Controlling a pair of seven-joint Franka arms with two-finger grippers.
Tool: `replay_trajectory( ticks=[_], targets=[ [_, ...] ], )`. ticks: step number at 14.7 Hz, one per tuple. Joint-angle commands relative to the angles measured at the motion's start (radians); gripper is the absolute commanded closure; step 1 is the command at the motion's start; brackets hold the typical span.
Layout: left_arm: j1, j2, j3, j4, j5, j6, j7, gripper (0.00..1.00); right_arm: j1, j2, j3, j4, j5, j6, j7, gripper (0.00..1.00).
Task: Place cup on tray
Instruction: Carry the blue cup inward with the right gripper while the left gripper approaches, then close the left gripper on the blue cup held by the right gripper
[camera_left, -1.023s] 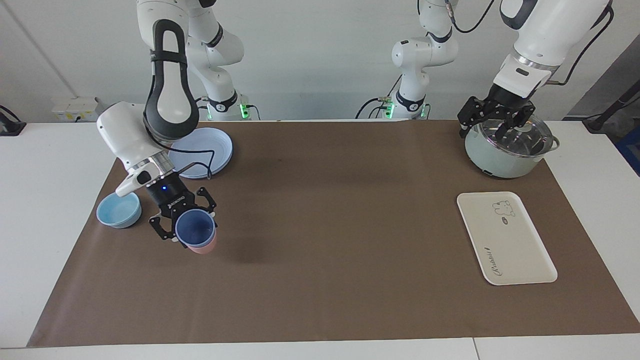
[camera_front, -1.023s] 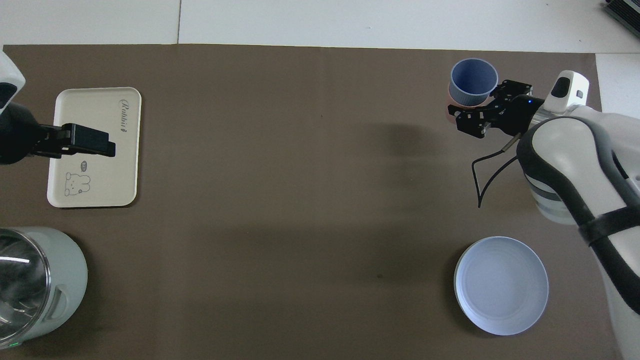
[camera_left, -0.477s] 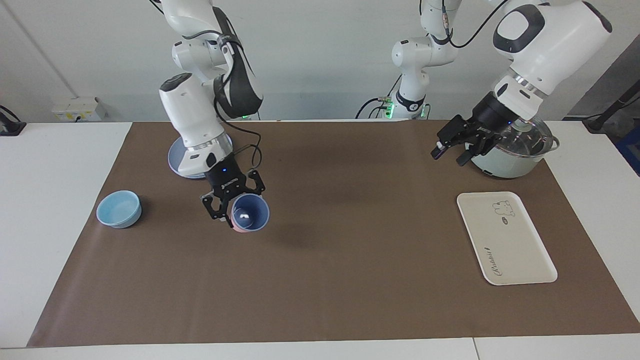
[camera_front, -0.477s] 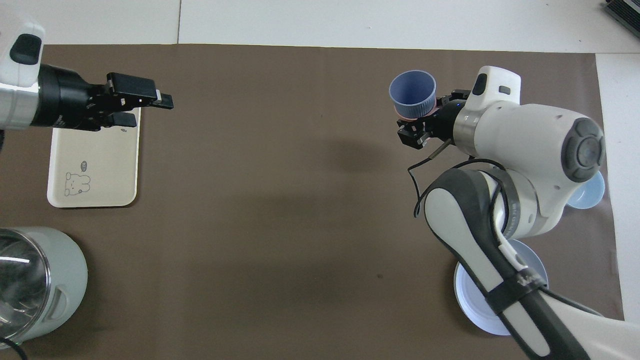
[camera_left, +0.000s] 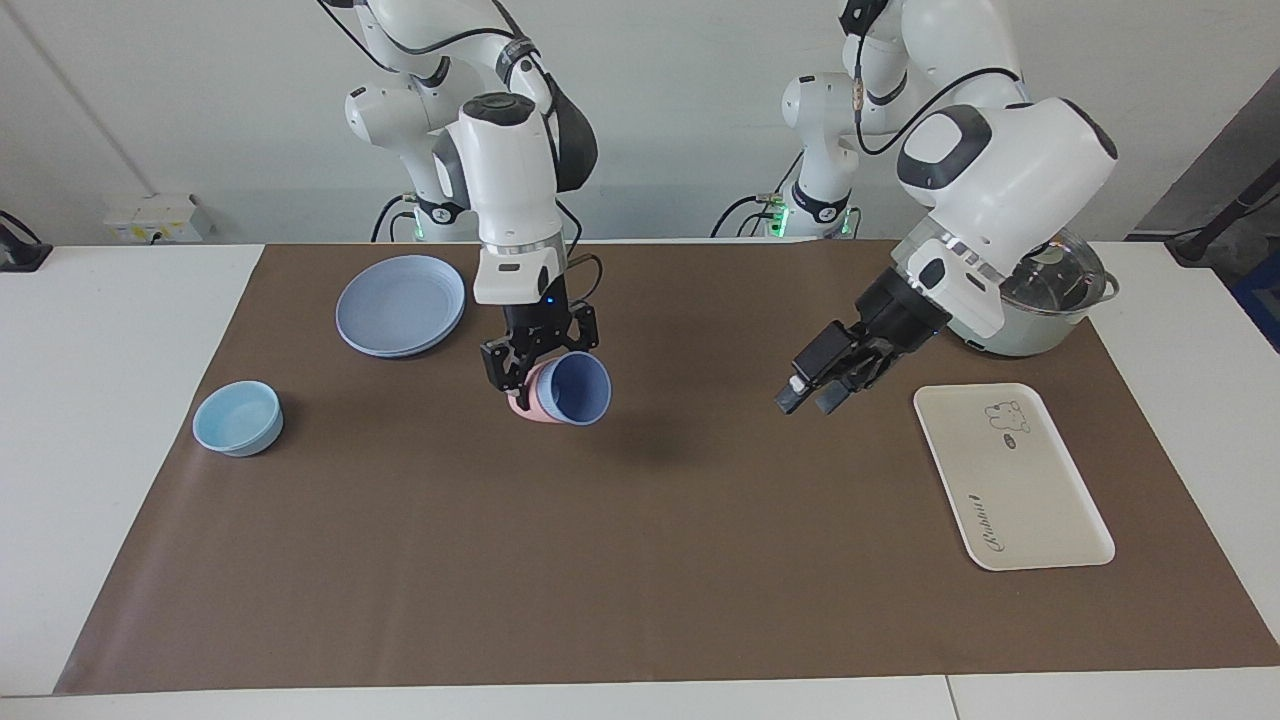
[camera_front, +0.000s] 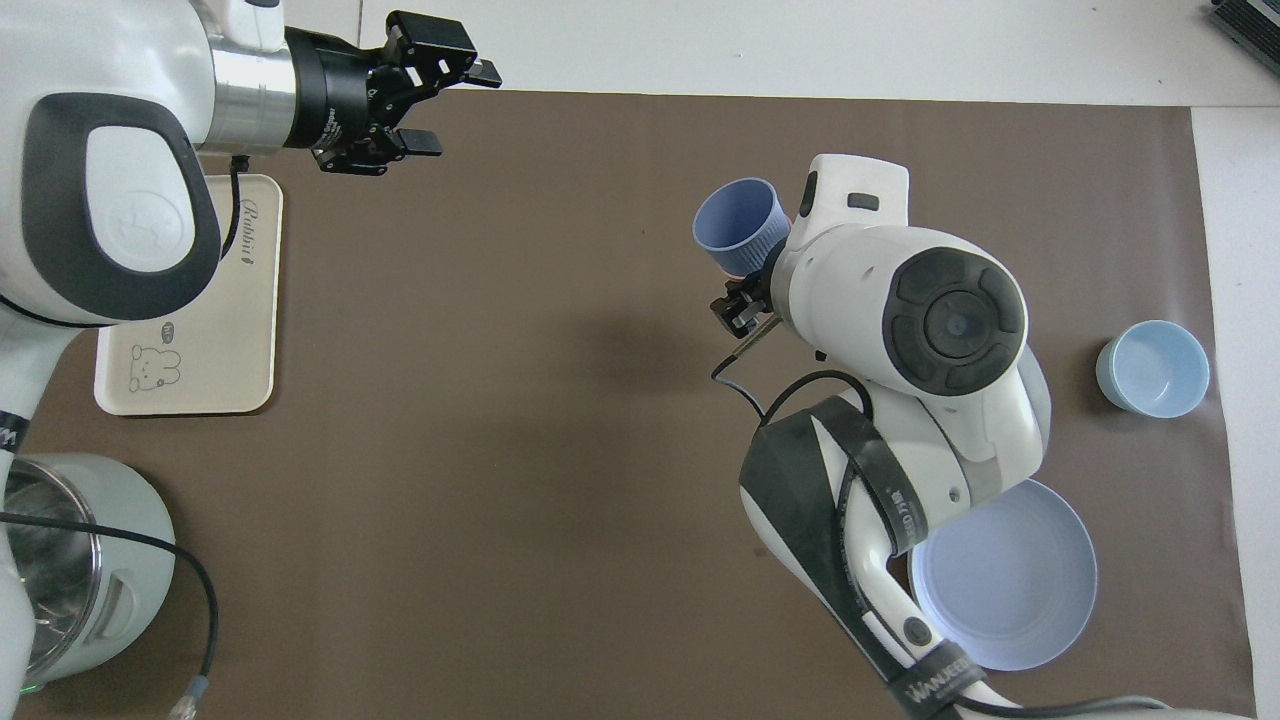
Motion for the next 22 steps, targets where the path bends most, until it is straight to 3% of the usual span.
replay_trajectory(
  ticks=[1, 6, 13, 18, 22],
  targets=[
    [-0.059, 0.079, 0.0, 0.1, -0.016, 0.034, -0.049, 0.05, 0.041, 0.022, -0.004, 0.024, -0.062, -0.021, 0.037, 1.0],
    [-0.124, 0.078, 0.003, 0.065, 0.002, 0.022, -0.071, 0.05, 0.102, 0.063, -0.001, 0.124, -0.162, -0.167, 0.11, 1.0],
    [-0.159, -0.014, -0.002, -0.099, 0.113, -0.115, -0.049, 0.09, 0.13, 0.06, 0.0, 0.126, -0.178, -0.225, 0.11, 1.0],
    [-0.168, -0.037, -0.005, -0.108, 0.11, -0.266, 0.009, 0.21, 0.13, 0.06, 0.002, 0.126, -0.178, -0.231, 0.11, 1.0],
    [-0.194, -0.063, -0.009, -0.16, 0.105, -0.265, 0.015, 0.29, 0.128, 0.06, 0.002, 0.126, -0.178, -0.231, 0.109, 1.0]
  ],
)
